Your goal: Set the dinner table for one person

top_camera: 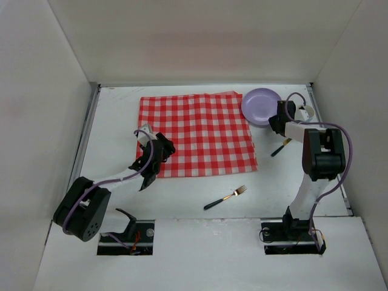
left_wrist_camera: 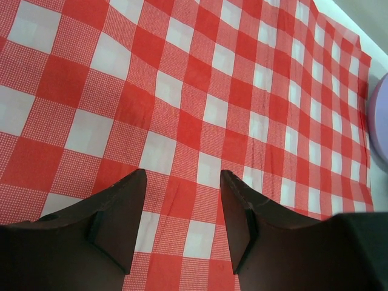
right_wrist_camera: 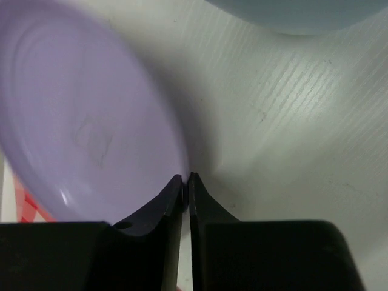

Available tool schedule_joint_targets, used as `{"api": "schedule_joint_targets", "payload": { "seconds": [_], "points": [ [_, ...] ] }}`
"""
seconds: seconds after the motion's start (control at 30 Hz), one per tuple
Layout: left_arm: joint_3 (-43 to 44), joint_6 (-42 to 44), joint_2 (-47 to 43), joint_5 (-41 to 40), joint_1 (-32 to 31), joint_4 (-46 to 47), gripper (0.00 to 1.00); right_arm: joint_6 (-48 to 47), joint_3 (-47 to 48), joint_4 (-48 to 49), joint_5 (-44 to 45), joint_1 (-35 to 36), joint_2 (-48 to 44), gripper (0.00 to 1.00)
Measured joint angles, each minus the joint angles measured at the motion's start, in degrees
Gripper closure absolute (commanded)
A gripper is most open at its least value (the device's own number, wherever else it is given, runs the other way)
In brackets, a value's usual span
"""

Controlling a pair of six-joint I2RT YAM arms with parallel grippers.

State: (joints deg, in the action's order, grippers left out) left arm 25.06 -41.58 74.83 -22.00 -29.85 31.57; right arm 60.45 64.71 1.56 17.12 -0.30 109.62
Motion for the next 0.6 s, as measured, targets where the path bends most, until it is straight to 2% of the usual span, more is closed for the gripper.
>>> {"api": "schedule_joint_targets", "payload": {
  "seconds": [0.2,0.43,0.6],
  "points": [
    [-0.44,-0.02,0.07,0.15,0.81,0.42,0.50,-0.28,-1.99,1.29,-1.05,0.42,-1.64,0.94],
    [-1.95,-0.02,0.04,0.20,1.55,2.19,0.50,-2.69,-4.98,4.44,-0.85,0.87,-13.66,0.92],
    [-2.89,-0.11,-0.96,0.20,2.34,3.08,0.51,-7.17,-4.92,8.28,-3.21,6.93,-19.54,0.92]
  ]
}}
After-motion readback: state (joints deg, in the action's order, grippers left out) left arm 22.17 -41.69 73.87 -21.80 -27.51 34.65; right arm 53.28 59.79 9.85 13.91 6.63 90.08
